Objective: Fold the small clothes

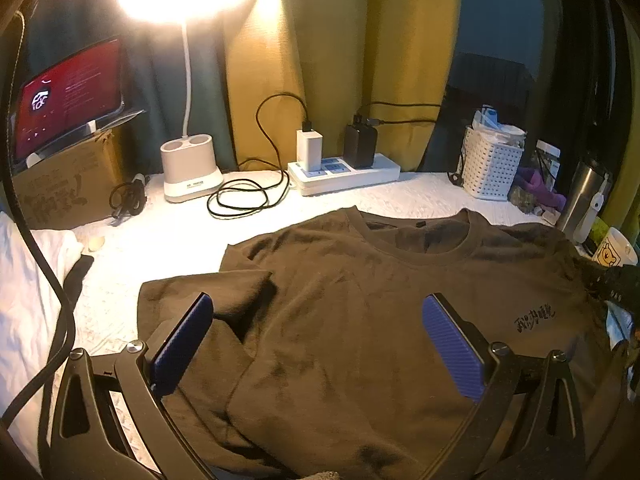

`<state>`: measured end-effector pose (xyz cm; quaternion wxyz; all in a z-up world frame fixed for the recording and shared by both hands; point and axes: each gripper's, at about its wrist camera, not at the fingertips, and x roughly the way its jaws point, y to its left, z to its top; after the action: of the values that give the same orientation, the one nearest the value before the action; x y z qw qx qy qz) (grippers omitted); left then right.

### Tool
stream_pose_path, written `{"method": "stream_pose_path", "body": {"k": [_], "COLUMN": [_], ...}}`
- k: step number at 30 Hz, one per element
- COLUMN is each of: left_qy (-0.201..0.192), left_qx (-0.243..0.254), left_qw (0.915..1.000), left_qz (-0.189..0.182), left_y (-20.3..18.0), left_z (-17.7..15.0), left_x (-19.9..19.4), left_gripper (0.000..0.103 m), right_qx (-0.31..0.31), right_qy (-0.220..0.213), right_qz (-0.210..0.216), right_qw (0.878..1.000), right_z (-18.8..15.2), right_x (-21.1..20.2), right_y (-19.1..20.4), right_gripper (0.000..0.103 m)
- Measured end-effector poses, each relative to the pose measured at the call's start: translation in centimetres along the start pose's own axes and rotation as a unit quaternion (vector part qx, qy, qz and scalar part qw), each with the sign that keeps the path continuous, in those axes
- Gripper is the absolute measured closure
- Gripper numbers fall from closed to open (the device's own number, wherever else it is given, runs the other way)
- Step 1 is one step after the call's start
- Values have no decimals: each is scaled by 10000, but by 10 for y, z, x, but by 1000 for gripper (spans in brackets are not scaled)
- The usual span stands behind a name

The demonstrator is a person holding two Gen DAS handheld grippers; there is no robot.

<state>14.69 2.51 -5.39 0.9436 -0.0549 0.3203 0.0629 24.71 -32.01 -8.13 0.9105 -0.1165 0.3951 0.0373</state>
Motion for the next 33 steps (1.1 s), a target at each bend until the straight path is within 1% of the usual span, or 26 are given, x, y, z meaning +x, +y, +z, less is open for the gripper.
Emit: {"method": "stream_pose_path", "body": {"k": [4,8,13,15,20,22,25,28,30,33], "left_qy": [-99,-170,-237,-213,-149,-97,95,334,436,768], "left_qx": [-31,-147,-213,-272,-408,-447,-440,-447,-417,-416], "left_qw": [9999,9996,9991,9989,9977,9971,9966,9966,9962,9946], "left_qz": [44,165,293,320,527,603,685,604,622,561], "left_y": [14,35,63,74,108,120,135,149,153,157], "left_z": [4,7,10,10,9,7,3,1,-1,-8], "left_x": [-2,-2,-1,1,6,10,21,37,47,68], "left_gripper": [0,0,0,0,0,0,0,0,0,0], "right_qx": [249,231,135,69,-69,-111,-175,-260,-334,-366], "right_qy": [-199,-318,-354,-342,-312,-231,-13,233,395,618], "right_qz": [207,339,531,592,753,842,932,1072,1050,1085], "right_qw": [9993,9987,9979,9976,9966,9961,9955,9936,9931,9915], "right_z": [16,30,47,53,65,67,64,56,49,44], "right_x": [-13,-22,-24,-23,-16,-8,9,24,34,45], "right_y": [-8,1,25,38,69,81,96,111,120,129], "right_gripper": [93,93,94,94,94,94,93,94,93,93]}}
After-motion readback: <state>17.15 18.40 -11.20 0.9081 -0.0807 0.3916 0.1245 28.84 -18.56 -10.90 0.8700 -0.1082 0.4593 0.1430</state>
